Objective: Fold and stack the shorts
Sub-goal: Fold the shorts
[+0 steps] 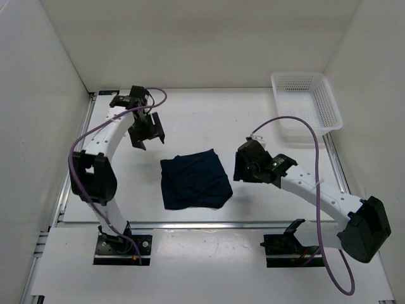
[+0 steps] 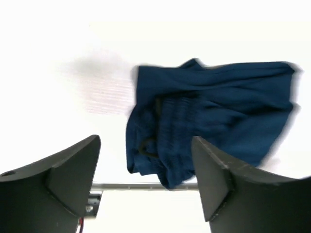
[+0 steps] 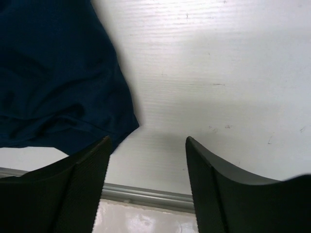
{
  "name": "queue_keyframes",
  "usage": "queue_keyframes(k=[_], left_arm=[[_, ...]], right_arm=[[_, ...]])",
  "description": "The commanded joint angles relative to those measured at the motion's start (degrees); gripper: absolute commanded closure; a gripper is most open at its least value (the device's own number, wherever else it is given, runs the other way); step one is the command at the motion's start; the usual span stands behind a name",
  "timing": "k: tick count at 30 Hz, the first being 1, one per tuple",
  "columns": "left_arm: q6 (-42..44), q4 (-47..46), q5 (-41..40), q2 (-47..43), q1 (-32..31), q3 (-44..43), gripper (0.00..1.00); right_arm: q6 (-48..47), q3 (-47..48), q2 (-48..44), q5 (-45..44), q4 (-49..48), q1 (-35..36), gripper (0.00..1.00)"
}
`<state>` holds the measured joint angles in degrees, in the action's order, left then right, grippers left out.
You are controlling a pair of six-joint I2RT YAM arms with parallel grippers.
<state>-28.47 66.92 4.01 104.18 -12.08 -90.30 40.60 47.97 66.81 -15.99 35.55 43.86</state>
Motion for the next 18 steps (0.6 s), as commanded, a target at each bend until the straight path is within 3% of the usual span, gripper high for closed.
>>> queue_keyframes(k=[1,2,3,5,8,10,18], left_arm=[[-0.53,3.57,-2.79,-9.16,0.03,-4.71,0.15],[-0.54,3.57,-1.82,-10.3,-1.79,-4.1,0.27],[-1.14,1.57,-0.33,-12.75,-2.77,-1.22,0.45],[-2.37,-1.86,6.07,-16.36,-5.05,6.4,0.89],[-6.24,-11.08,12.84,-18.05,-7.86,14.87,0.9],[-7.39,-13.99,12.34,-17.27,-9.28,19.36,0.9],[-6.08,-19.54,8.04,-6.19,-9.28,22.19,0.9]], right_arm=[[-3.59,8.36,4.02,0.69,-0.48,-0.26,0.38],[-4.21,10.2,5.51,1.39,-0.48,-0.26,0.42],[-4.82,11.96,8.57,1.92,-1.18,-0.26,0.56],[-6.23,16.18,13.32,4.73,-2.85,-0.26,0.78],[-8.16,21.27,21.39,8.59,-5.66,-0.26,0.92],[-8.86,23.48,25.55,10.62,-7.51,-0.26,0.98],[-7.47,31.22,44.63,11.77,-9.71,-2.02,1.0]])
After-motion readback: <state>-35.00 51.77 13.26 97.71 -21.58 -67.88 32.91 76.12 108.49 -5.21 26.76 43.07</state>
